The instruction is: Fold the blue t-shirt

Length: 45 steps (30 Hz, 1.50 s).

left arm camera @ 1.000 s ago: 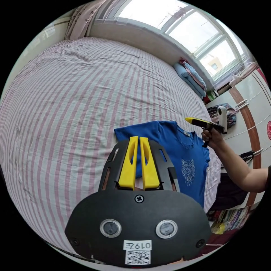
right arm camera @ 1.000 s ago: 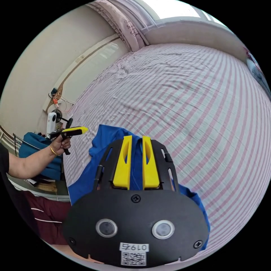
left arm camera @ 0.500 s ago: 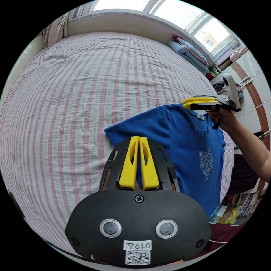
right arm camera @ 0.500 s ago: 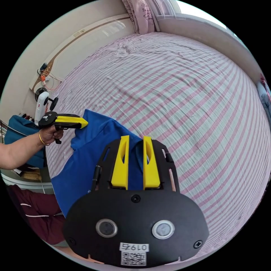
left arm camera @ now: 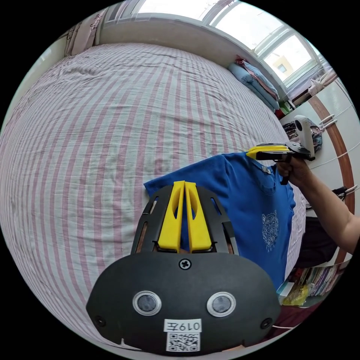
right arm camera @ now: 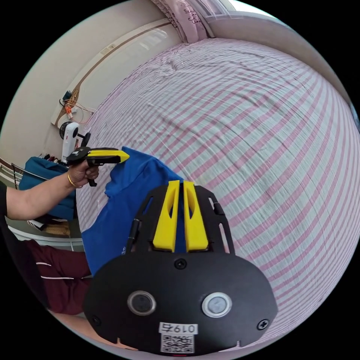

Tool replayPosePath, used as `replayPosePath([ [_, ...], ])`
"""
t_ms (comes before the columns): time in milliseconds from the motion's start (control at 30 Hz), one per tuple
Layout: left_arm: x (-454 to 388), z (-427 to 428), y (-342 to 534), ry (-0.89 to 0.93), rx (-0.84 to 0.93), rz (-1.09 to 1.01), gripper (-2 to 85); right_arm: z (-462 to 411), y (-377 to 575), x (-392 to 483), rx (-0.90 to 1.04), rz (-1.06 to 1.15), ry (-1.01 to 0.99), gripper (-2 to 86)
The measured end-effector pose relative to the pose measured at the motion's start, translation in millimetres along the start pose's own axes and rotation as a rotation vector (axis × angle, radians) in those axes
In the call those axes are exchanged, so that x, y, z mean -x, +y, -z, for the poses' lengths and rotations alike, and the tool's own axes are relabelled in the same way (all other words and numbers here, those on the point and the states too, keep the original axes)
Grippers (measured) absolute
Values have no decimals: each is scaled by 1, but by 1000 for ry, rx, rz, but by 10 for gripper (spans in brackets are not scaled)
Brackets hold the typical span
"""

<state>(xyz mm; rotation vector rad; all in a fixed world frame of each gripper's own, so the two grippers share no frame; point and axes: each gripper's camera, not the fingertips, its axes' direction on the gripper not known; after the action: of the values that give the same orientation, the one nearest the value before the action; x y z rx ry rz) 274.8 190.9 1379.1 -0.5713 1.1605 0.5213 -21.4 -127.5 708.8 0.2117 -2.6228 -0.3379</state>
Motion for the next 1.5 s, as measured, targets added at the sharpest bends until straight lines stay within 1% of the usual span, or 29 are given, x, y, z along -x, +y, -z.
replayPosePath([
  [67,7,-4,5,-6,8,5,9,1,6,5,-10,-1,14,2],
  [167,17,-10,15,-23,13,1,9,2,17,15,-30,-29,90,-1],
  [267,27,-16,23,-16,18,21,9,-7,28,32,-7,-26,139,4],
  [333,34,-20,27,-17,29,26,9,-12,35,42,7,-16,151,14],
  [467,42,-25,32,-19,56,-6,9,-4,49,59,50,11,109,64],
  [500,46,-26,33,-13,67,-19,9,2,55,65,47,14,124,73],
  [633,64,-25,40,2,67,-3,9,30,86,88,-15,16,209,57],
  [667,67,-23,41,-3,63,1,8,41,101,99,-44,27,248,40],
  [733,73,-15,48,-54,33,6,8,61,129,122,-104,35,330,20],
  [800,71,-8,58,-70,15,-21,9,84,177,160,-162,43,429,4],
  [867,63,-3,72,-51,13,-87,9,100,220,185,-176,3,448,-1],
  [933,49,0,99,-34,43,-162,9,115,270,205,-183,-77,416,-4],
  [1000,42,0,123,-4,82,-187,10,131,340,229,-178,-206,356,-6],
  [1033,40,-1,141,35,107,-176,10,135,357,234,-171,-239,343,-6],
  [1100,39,-1,167,106,139,-149,10,152,426,254,-175,-372,289,-8],
  [1167,37,-1,191,100,163,-138,10,161,474,270,-136,-450,334,-9],
  [1300,44,-2,245,91,221,-72,9,168,569,311,-39,-517,372,-9],
  [1400,59,-6,277,154,256,-2,9,166,620,327,13,-579,294,-8],
  [1500,70,-10,305,129,267,10,9,162,665,343,60,-606,289,-2],
])
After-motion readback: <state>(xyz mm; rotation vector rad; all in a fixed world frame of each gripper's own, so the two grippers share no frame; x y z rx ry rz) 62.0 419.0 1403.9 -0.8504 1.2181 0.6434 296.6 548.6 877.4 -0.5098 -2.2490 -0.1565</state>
